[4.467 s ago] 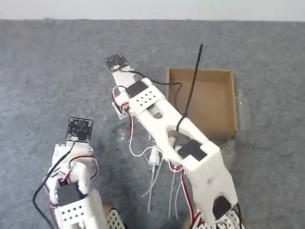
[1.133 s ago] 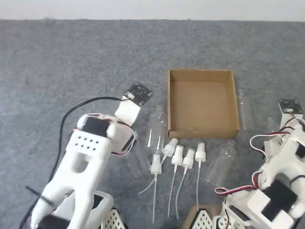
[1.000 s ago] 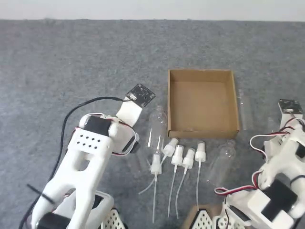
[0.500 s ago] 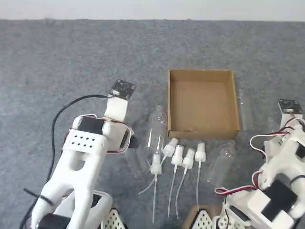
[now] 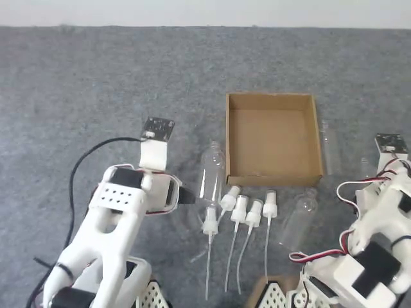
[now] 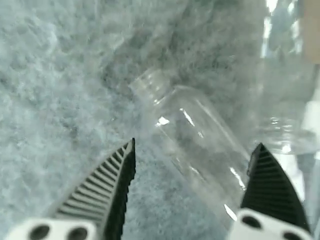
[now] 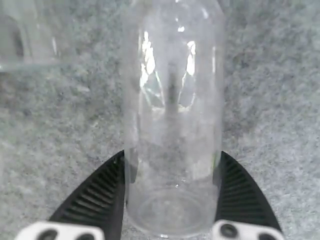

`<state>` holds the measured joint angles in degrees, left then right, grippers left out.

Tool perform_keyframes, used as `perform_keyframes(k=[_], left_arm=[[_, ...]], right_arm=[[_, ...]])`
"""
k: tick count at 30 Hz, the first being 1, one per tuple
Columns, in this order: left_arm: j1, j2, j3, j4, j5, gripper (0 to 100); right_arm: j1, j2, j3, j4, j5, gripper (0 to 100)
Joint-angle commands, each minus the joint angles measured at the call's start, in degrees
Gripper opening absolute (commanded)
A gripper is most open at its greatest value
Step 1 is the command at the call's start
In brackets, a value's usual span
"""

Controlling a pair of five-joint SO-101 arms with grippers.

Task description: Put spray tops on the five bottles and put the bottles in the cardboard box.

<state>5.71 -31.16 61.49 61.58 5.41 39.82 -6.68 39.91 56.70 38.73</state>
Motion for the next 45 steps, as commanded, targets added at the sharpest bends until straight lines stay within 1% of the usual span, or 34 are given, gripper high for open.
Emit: perform_keyframes(k=[1, 6, 9, 12, 16, 17, 19, 22, 25, 29, 32, 34, 39, 43, 45], left_arm=[[0.1, 0.0, 1.7, -3.3, 0.4, 33], [-0.3, 0.0, 1.7, -3.5, 0.4, 33], [-0.4, 0.0, 2.1, -5.8, 0.3, 33], [-0.4, 0.1, 1.7, -6.0, -3.9, 33], [-0.4, 0.1, 1.6, -6.2, -5.1, 33], [-0.4, 0.1, 1.6, -6.2, -5.2, 33], [-0.4, 0.1, 1.5, -6.3, -5.3, 33], [-0.6, 0.1, 0.0, -6.2, -8.7, 31], [-2.7, 0.4, -2.9, -6.0, -11.8, 28], [-6.7, 6.5, -8.3, -6.2, -15.1, 28], [-7.6, 13.4, -13.3, -5.9, -16.7, 29], [-7.7, 15.9, -17.0, -3.3, -16.0, 30], [-7.1, 12.9, -24.9, 11.7, -11.0, 31], [-6.9, 8.8, -25.5, 18.7, -7.0, 31], [-4.8, 8.0, -25.3, 21.9, -6.8, 31]], right_arm=[[0.2, -3.5, -0.4, -0.4, 0.6, 18.8], [0.5, -3.5, -0.4, -0.4, 0.7, 18.8], [0.5, -3.5, -0.4, -0.4, 0.7, 18.8], [0.5, -3.5, -0.4, -0.3, 0.7, 19.8], [0.2, -3.5, 0.0, 0.6, 0.5, 29.8], [0.2, -3.5, 0.0, 0.6, 0.5, 30.9], [0.2, -3.5, 0.0, 0.6, 0.6, 31.0], [0.2, -3.6, 0.0, 0.5, 0.6, 31.0], [0.2, -4.1, -0.1, 0.5, 0.4, 31.1], [-0.3, -4.2, -1.1, 0.5, 0.2, 31.1], [-0.8, -4.1, -2.6, 0.6, -2.7, 31.1], [-0.8, -4.2, -3.9, 1.0, -3.9, 31.2], [-0.8, -4.1, -7.9, 6.6, -3.8, 31.2], [-0.8, -4.0, -8.2, 6.8, -3.8, 31.2], [-0.8, -3.8, -8.2, 6.7, -3.8, 31.2]])
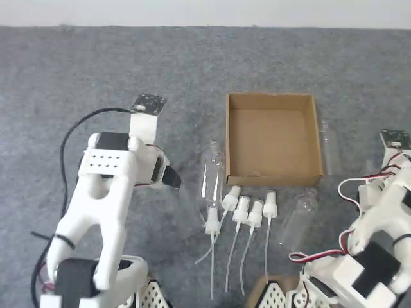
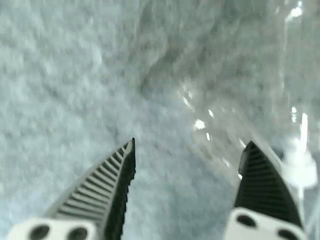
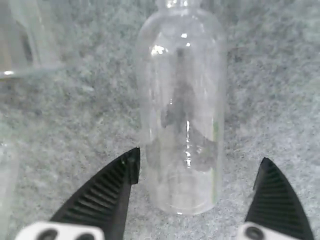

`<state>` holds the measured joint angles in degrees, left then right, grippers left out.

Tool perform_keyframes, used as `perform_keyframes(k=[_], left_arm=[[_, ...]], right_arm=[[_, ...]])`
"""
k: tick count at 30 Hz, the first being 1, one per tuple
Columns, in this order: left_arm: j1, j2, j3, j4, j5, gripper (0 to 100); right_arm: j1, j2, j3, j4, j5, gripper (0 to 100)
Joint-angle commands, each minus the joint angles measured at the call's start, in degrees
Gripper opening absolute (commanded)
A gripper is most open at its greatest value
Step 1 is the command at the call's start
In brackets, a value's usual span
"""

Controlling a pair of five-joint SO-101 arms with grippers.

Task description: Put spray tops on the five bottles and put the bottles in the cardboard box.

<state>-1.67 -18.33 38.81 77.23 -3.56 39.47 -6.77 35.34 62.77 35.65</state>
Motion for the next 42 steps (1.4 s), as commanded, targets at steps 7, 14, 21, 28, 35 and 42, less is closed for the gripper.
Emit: perform_keyframes(k=[7, 14, 21, 28, 35, 42], left_arm=[[10.9, -4.8, 5.1, 1.1, 8.2, 35], [13.3, -4.8, 11.6, -1.1, 8.6, 36], [10.3, -4.8, 14.9, -7.0, 7.4, 36], [4.0, -4.5, 15.2, -11.2, -1.2, 26], [3.6, 4.8, 14.5, -16.4, -8.4, 23], [4.1, 9.8, 3.9, -20.5, -8.2, 19]], right_arm=[[-0.3, -4.0, -3.6, 1.0, -0.7, 31.2], [-0.1, -4.0, -3.6, 1.3, -0.7, 31.2], [0.0, -4.0, -3.6, 1.3, -0.6, 31.2], [0.0, -4.0, -3.6, 1.3, -0.6, 31.2], [0.0, -4.0, -3.6, 1.2, -0.6, 31.2], [-0.1, -4.0, -3.6, 0.9, -0.6, 31.1]])
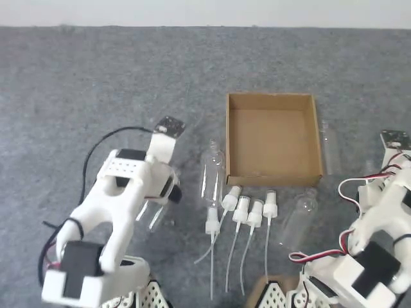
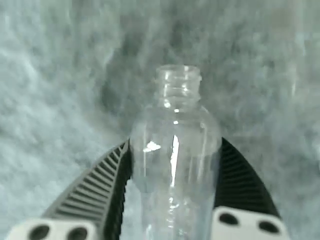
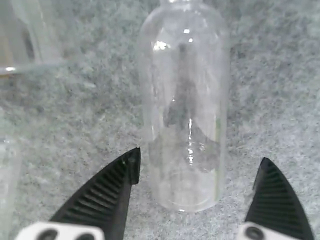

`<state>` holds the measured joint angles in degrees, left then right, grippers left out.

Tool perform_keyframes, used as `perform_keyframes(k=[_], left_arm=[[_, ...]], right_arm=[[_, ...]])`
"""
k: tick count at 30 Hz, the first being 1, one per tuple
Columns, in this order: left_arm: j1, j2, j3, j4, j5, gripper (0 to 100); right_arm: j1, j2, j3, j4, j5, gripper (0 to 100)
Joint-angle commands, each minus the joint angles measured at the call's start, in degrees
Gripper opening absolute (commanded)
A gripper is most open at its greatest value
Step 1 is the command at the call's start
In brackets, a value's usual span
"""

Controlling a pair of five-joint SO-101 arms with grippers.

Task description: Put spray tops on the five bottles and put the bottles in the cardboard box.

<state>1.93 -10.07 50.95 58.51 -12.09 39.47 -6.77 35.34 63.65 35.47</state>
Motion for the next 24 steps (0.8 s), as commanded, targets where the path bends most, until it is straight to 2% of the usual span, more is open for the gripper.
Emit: perform_keyframes(k=[1, 6, 9, 12, 20, 24], left_arm=[[0.8, 2.5, -10.7, -1.6, 2.0, 19], [3.5, 8.8, -20.3, -1.4, 5.5, 21], [4.4, 12.0, -23.6, 1.1, 7.0, 28], [4.0, 13.0, -26.8, 3.8, 6.9, 28], [5.6, 5.5, -34.9, 16.1, 5.5, 28], [12.7, -1.1, -34.6, 22.8, 3.3, 23]], right_arm=[[-0.2, -4.0, -3.6, 0.0, -0.4, 31.1], [-0.3, -4.0, -3.6, 0.0, -0.4, 31.1], [-0.1, -4.0, -3.6, 0.0, 0.9, 31.1], [0.0, -4.0, -3.4, 0.2, 2.7, 31.1], [0.0, -3.9, -3.4, -0.1, 4.6, 31.1], [1.7, -3.4, -3.4, -0.2, 9.9, 31.1]])
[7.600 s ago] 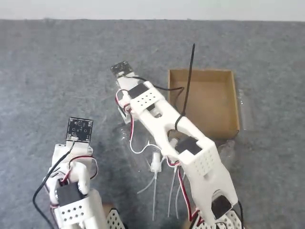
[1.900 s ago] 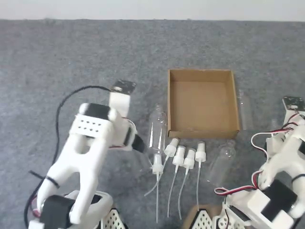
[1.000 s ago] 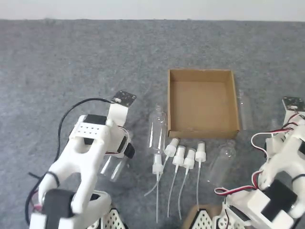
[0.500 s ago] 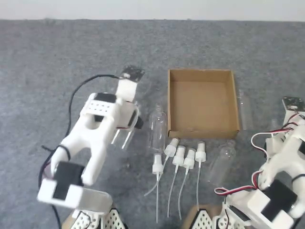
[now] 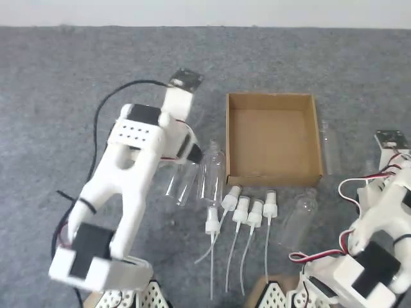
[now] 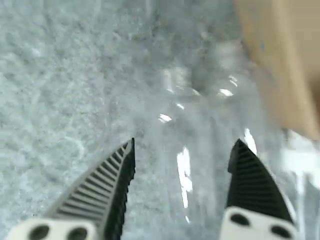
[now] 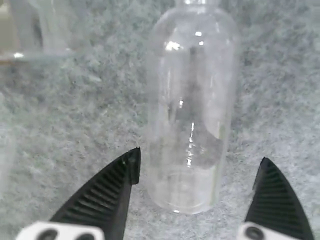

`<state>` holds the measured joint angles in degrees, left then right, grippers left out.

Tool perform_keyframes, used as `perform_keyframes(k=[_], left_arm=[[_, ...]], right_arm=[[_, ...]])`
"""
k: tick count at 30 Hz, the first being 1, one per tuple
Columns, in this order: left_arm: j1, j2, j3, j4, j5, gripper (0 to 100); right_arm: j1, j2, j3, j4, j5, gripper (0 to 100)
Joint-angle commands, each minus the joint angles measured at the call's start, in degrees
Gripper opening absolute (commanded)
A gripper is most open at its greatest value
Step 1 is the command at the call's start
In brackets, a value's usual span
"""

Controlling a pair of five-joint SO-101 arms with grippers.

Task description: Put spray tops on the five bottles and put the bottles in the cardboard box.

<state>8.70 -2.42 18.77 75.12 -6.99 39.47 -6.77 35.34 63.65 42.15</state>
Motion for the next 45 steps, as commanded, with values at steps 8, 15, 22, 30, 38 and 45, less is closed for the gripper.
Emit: perform_keyframes(k=[8, 15, 22, 30, 38, 45], left_arm=[[27.7, -11.6, 6.4, 2.3, -0.4, 19], [28.6, 1.2, 7.3, -6.6, 2.4, 18], [27.6, 8.2, 7.3, -12.0, 7.5, 18], [24.9, 10.3, 9.0, -13.8, 7.6, 17], [25.0, 10.2, 13.6, -18.2, 7.6, 12], [25.0, 7.9, 14.0, -17.1, 7.7, 8]], right_arm=[[3.6, -3.4, -1.3, -4.6, 6.0, 31.1], [3.6, -3.6, -0.5, -5.3, 7.1, 31.1], [3.6, -3.6, -0.5, -5.1, 7.1, 31.1], [3.7, -3.5, -0.5, -5.0, 7.8, 31.1], [3.7, -3.5, -0.5, -5.0, 7.6, 31.1], [3.7, -3.5, -0.5, -5.3, 7.7, 31.1]])
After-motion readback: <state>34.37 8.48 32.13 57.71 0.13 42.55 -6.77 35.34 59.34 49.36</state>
